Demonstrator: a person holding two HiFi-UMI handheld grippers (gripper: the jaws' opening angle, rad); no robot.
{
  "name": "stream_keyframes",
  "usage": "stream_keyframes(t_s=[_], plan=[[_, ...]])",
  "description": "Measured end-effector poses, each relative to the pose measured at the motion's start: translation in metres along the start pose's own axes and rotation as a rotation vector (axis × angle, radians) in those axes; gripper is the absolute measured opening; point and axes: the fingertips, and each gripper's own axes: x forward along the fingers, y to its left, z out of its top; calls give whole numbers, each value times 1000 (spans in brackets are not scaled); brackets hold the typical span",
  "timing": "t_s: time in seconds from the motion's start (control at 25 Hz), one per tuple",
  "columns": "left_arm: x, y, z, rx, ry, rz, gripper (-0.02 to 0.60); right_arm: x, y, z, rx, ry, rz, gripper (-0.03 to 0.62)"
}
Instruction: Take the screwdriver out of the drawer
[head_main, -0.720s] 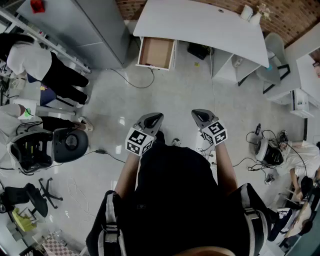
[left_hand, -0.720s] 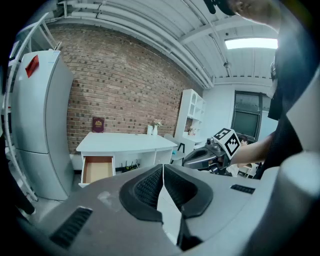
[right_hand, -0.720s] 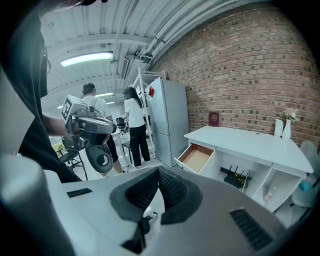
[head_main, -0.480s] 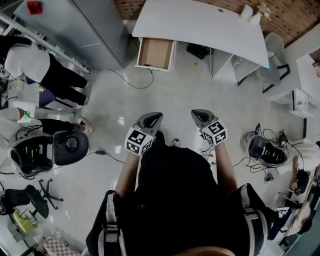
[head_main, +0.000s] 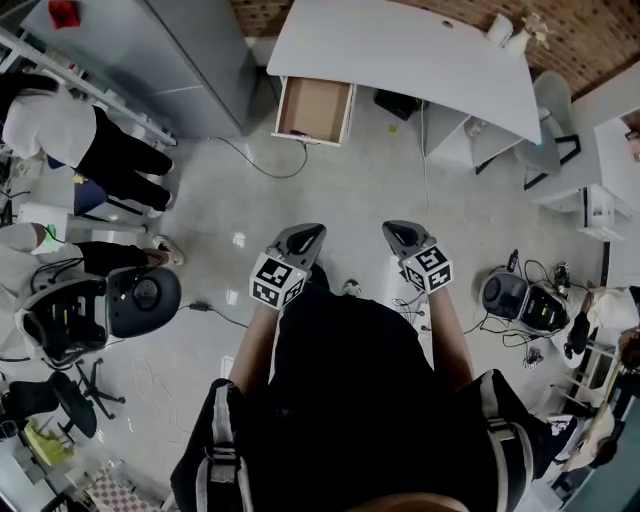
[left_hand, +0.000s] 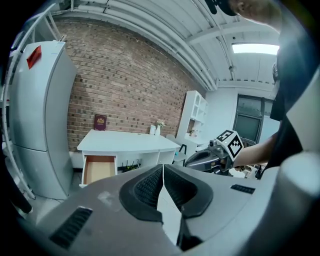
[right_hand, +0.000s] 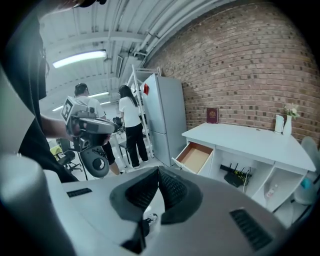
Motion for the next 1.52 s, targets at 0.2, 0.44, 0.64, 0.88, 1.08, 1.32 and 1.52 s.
stream_keyframes(t_s=[0.2, 0.44, 0.64, 0.88, 1.08, 1.32, 1.52], plan=[[-2, 26, 6, -9, -4, 0, 18, 20, -4, 14, -5, 10, -9, 57], [-7, 63, 12, -11, -8, -1, 18, 52, -8, 36, -18, 13, -21, 57], [-14, 102, 15, -30, -21, -4, 18, 85, -2, 53, -34, 26, -21, 57], [-8, 139, 20, -48, -34, -31, 18, 115, -2, 64, -42, 46, -35, 57], [0, 160, 27, -37, -37, -68, 18, 130, -9, 72, -32, 53, -66, 57], [-1, 186, 31, -32, -37, -85, 18, 150, -10, 79, -20, 60, -85, 57], [-6, 203, 31, -31, -40, -86, 18, 169, -6, 88, -29, 62, -81, 57]])
